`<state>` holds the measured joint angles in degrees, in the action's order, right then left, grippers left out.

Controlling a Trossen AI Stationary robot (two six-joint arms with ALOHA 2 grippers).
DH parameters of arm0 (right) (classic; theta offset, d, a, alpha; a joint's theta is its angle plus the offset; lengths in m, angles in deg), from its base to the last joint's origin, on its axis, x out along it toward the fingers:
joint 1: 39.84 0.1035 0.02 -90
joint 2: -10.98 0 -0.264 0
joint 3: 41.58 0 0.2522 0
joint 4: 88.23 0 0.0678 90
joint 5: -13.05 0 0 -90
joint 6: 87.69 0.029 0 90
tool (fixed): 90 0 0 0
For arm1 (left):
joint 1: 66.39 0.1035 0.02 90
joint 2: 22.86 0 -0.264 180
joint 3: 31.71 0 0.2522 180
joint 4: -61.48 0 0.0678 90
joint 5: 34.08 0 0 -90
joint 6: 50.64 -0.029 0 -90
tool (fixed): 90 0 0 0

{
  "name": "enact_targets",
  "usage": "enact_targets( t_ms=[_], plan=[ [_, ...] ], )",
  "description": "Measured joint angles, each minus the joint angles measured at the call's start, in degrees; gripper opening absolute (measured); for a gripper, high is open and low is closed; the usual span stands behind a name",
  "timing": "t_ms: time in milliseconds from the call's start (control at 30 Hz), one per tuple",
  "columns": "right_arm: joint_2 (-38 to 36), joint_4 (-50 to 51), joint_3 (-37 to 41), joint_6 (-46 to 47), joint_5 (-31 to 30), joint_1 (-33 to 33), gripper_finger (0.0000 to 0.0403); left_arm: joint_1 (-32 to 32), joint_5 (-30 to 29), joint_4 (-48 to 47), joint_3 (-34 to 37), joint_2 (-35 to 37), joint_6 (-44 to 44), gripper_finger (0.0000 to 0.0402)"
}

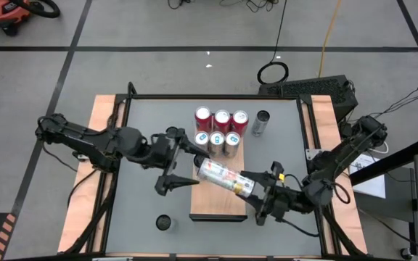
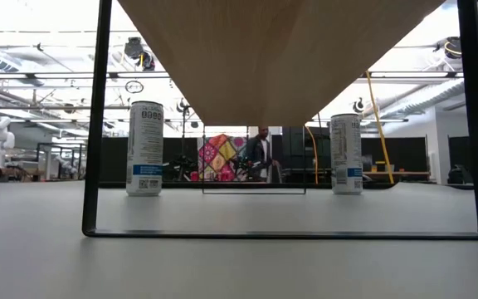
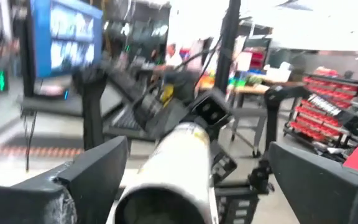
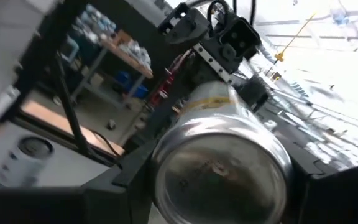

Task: Place canned beverage on shelf
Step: Put the top left white soda can on the shelf aligned with the other blue soda can

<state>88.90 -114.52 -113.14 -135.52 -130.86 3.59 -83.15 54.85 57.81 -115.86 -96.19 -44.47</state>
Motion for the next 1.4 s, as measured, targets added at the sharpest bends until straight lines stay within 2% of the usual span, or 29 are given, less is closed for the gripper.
enact_targets(
  t_ms=[300, 667, 833, 967, 1067, 1267, 1400],
  plan=[
    [-3.8, 0.0, 0.0, 6.6, 1.6, 5.6, 0.0201, -2.4, -0.7, 2.8, 0.0, 1.1, -13.9, 0.0393],
    [-5.3, 6.7, 0.0, 13.4, -0.3, 6.5, 0.0191, -2.5, -1.1, 1.4, 0.0, 0.6, -14.0, 0.0393],
    [-5.4, 4.9, 0.0, 12.0, -0.4, 6.4, 0.0191, -2.8, -1.4, -0.3, 0.0, 0.2, -14.1, 0.0393],
    [-5.4, -1.8, 0.0, 7.2, 0.7, 6.4, 0.0194, -3.6, -1.5, -0.6, 0.0, -2.0, -16.2, 0.0393],
    [-6.0, -6.5, 0.0, 3.4, 4.4, 6.5, 0.0192, -4.8, -3.2, 0.0, 0.0, -3.5, -21.0, 0.0393],
    [-9.7, -9.5, 0.0, 3.3, 13.8, 6.5, 0.0193, -7.7, -15.0, 2.2, 0.0, -5.4, -29.8, 0.0393],
    [-11.4, -9.6, 0.0, 5.1, 22.1, 6.3, 0.0193, -8.1, -15.8, 8.6, 0.0, -6.6, -30.7, 0.0393]
  ],
)
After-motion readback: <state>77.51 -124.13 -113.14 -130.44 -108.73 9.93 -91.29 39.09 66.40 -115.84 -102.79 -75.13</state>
